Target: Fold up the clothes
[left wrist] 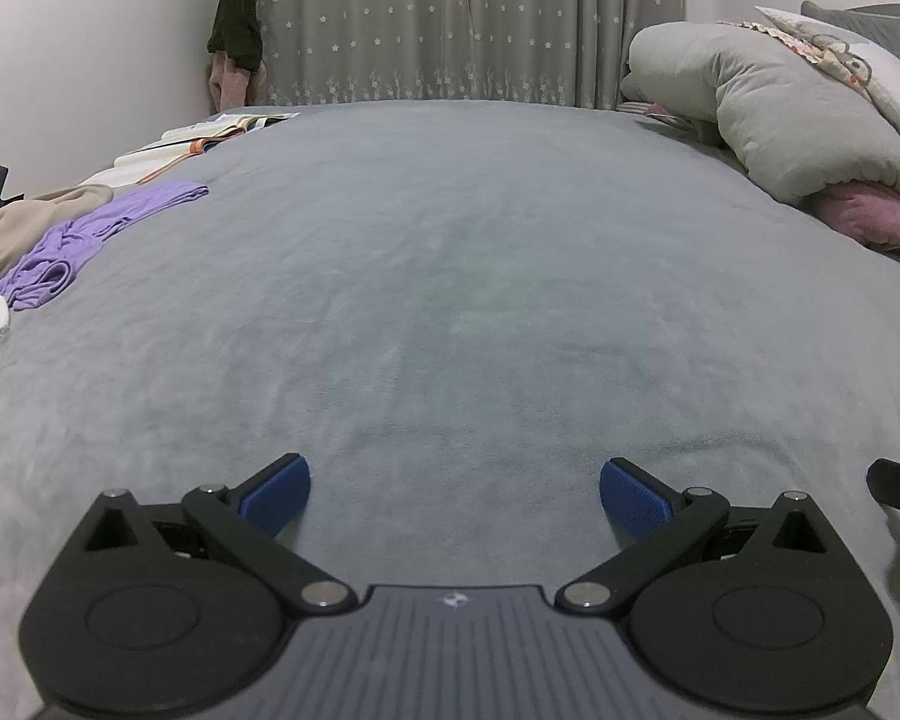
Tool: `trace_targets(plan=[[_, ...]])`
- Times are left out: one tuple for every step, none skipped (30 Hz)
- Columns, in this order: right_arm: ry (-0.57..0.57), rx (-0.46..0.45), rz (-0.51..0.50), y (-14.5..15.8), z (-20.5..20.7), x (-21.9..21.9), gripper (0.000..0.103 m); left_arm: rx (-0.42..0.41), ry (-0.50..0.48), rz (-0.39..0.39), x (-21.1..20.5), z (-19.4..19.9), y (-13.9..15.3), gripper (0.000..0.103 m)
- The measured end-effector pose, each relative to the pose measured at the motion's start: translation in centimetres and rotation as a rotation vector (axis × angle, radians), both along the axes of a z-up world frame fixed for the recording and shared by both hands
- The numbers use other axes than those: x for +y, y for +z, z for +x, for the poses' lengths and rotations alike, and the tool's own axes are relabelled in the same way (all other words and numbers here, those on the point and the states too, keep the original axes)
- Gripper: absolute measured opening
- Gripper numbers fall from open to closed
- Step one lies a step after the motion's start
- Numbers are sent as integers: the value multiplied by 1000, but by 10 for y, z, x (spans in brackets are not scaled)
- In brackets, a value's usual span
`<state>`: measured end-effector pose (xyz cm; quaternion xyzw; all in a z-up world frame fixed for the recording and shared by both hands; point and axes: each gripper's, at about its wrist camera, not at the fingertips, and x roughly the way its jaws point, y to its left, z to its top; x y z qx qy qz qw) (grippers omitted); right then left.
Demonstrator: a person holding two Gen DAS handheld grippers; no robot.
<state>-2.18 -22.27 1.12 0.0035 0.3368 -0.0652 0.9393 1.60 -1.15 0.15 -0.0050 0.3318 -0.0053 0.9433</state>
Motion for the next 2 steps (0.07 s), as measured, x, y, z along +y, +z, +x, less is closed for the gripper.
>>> trace_targets(plan=[[0,0,0,0,0,0,103,0,0,0,0,0,0,103],[0,0,0,0,0,0,103,0,0,0,0,0,0,103]])
